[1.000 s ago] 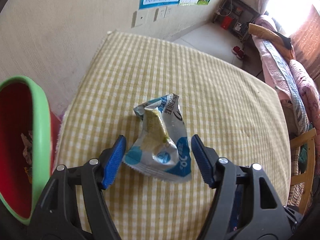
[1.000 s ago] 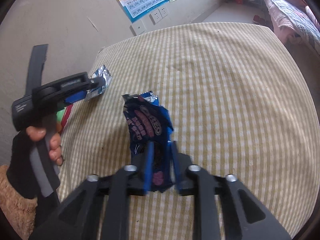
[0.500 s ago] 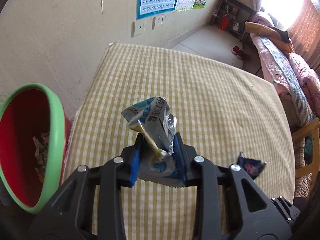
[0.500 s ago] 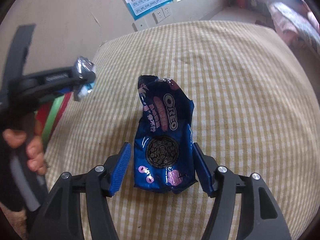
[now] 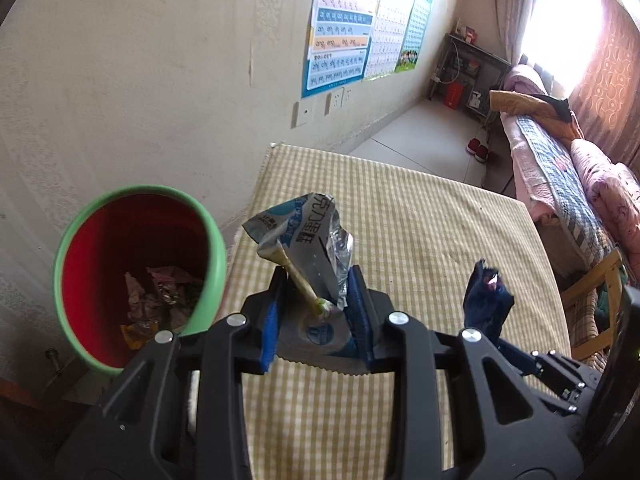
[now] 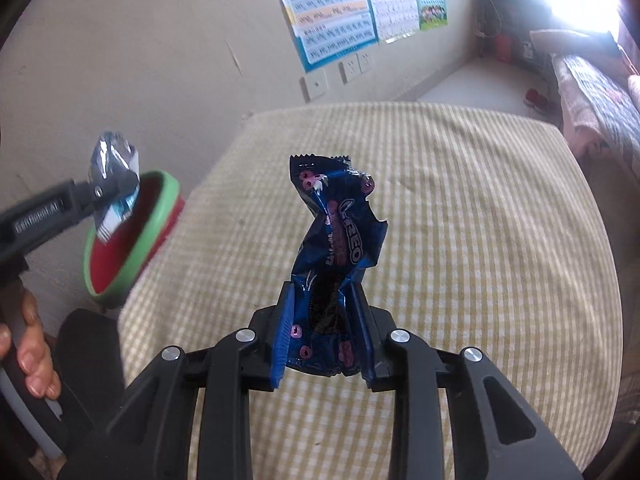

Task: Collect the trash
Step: 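Carry the Oreo wrapper and milk pouch over the red bin with both tools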

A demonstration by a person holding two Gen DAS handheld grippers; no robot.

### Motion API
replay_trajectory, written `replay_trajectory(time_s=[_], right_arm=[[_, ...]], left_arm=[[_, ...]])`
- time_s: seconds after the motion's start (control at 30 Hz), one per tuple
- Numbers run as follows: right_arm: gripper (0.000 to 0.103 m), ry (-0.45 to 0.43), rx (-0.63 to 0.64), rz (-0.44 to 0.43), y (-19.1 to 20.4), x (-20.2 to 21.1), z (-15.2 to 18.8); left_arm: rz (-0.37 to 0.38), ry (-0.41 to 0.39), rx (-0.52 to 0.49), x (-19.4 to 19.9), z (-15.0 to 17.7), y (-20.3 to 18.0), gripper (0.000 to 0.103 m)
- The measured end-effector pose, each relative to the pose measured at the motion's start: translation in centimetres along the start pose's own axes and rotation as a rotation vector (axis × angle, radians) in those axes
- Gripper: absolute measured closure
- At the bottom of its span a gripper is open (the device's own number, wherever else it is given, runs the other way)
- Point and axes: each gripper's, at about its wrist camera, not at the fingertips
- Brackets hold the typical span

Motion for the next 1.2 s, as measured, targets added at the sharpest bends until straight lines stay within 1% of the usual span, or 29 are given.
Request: replay_trajectory(time_s=[0.27,0.5,0.63,0.77,0.97,1.2], right_arm=[[0.074,-0.07,0.052,-0.061,3.4,3.1,-2.3],[0.074,-0.111,0.097,-0.096,6.2,3.9,-5.2],[0.073,-0.125,0.134,-0.109,7.9,3.8,-6.9],[0.073,-0.125,0.152,-0.151,9.6,3.0,-8.6],[0.072,-0.125,0.19,-0.187,12.0,1.7,-10.6],[0.072,-0.099,0.224,-0.214,14.3,-0.2,-11.8]], left_arm=[[-0.01,-0.038,0.05,2.8,0.0,2.3,0.072],[-0.031,-0.074,0.1,4.0,-0.6,4.8,0.072],[-0.051,-0.093,0.126,4.4,-1.1,6.4,0.072],[-0.076,-0.106,0.157,4.5,-1.6,8.1,0.072],[-0.117,-0.127,0.213,4.9,-2.6,11.4,0.072],[-0.147,-0.139,0.251,5.0,-3.0,13.9,0.071]])
Point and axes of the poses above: each gripper's, at about its wrist camera, not at the fingertips, and x roughly against the way its jaws point, y to its left, z to its underside, and after that the axes turned 13 degrees about x, right-handed
